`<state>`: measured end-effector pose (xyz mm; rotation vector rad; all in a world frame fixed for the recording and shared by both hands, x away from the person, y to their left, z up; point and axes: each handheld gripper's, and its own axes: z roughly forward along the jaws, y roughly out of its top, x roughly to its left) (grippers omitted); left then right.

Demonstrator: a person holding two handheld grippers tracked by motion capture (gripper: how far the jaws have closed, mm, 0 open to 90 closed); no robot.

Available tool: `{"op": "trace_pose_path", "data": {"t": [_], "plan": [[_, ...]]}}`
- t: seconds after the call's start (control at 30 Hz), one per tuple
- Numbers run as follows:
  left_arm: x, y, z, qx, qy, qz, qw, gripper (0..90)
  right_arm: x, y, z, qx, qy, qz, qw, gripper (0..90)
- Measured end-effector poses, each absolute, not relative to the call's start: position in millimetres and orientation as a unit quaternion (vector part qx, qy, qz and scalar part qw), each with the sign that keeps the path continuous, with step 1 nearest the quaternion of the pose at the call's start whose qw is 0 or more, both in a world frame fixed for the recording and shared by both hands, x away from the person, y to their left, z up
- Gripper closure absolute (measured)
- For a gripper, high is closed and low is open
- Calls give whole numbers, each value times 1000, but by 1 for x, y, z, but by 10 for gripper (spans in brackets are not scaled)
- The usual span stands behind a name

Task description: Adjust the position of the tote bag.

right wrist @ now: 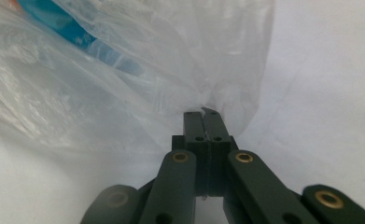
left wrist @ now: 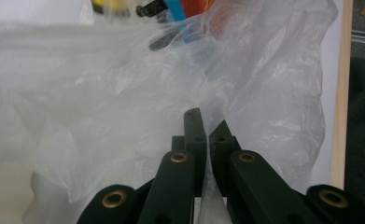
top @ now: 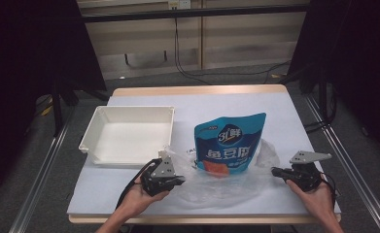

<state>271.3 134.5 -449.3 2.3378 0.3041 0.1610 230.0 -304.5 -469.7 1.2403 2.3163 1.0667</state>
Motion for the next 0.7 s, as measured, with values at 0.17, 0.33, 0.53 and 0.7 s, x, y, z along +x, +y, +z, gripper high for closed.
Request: {"op": "trace_pose_path", "data": {"t": [0.17,0.33,0.53,0.7], "plan": [[270,135,-462,928,111,53,351,900,226,-303,-479,434,816,352,147,900],[269,137,-471,931,116,53,343,900,225,-303,-480,435,815,351,151,900],[266,137,-471,925,125,48,356,877,224,-305,-481,432,813,360,153,900],[259,137,-460,912,123,46,390,791,216,-309,-471,430,795,398,158,779]]}}
